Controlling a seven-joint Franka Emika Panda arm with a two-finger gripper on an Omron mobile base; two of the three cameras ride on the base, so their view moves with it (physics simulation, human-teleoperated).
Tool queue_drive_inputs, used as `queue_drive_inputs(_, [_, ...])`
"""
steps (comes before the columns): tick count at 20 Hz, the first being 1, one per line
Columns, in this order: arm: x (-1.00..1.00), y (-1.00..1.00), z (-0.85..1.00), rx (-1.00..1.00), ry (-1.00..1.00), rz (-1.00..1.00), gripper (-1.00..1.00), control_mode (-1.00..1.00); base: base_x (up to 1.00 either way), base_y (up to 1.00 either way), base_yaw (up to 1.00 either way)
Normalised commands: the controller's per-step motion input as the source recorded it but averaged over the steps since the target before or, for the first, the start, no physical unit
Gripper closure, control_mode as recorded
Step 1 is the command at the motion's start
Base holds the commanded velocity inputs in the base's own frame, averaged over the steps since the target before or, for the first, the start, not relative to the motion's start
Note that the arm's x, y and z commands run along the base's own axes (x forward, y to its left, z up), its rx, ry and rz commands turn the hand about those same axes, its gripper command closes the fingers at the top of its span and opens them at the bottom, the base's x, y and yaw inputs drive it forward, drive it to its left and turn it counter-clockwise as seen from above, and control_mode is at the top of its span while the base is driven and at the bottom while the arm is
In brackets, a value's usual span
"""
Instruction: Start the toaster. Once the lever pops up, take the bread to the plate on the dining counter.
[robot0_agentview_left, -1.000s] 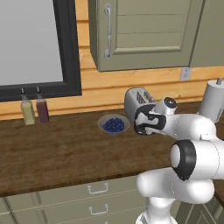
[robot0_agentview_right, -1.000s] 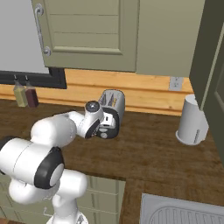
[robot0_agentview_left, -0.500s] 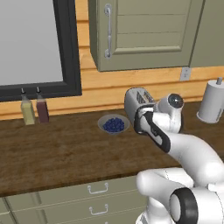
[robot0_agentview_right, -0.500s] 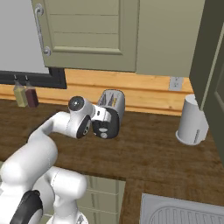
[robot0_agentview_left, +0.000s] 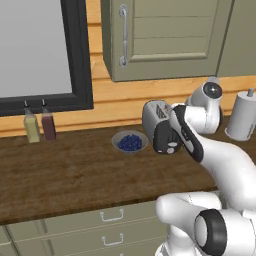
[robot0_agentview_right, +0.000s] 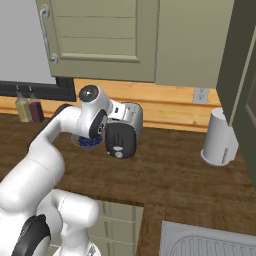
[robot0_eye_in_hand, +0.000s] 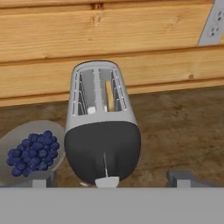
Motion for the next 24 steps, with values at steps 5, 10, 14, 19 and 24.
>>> queue_drive_inputs(5, [0.0, -0.23, 0.27, 0.02, 0.01, -0.03, -1.0, -1.0, 0.0, 0.0, 0.0])
queue_drive_inputs(10, [0.0, 0.0, 0.0, 0.0, -0.01, 0.0, -1.0, -1.0, 0.0, 0.0, 0.0])
queue_drive_inputs(14, [0.0, 0.0, 0.0, 0.0, -0.07, 0.0, -1.0, -1.0, 0.0, 0.0, 0.0])
queue_drive_inputs(19, [0.0, 0.0, 0.0, 0.0, 0.0, 0.0, -1.0, -1.0, 0.0, 0.0, 0.0])
queue_drive_inputs(24, [0.0, 0.0, 0.0, 0.0, 0.0, 0.0, -1.0, -1.0, 0.0, 0.0, 0.0])
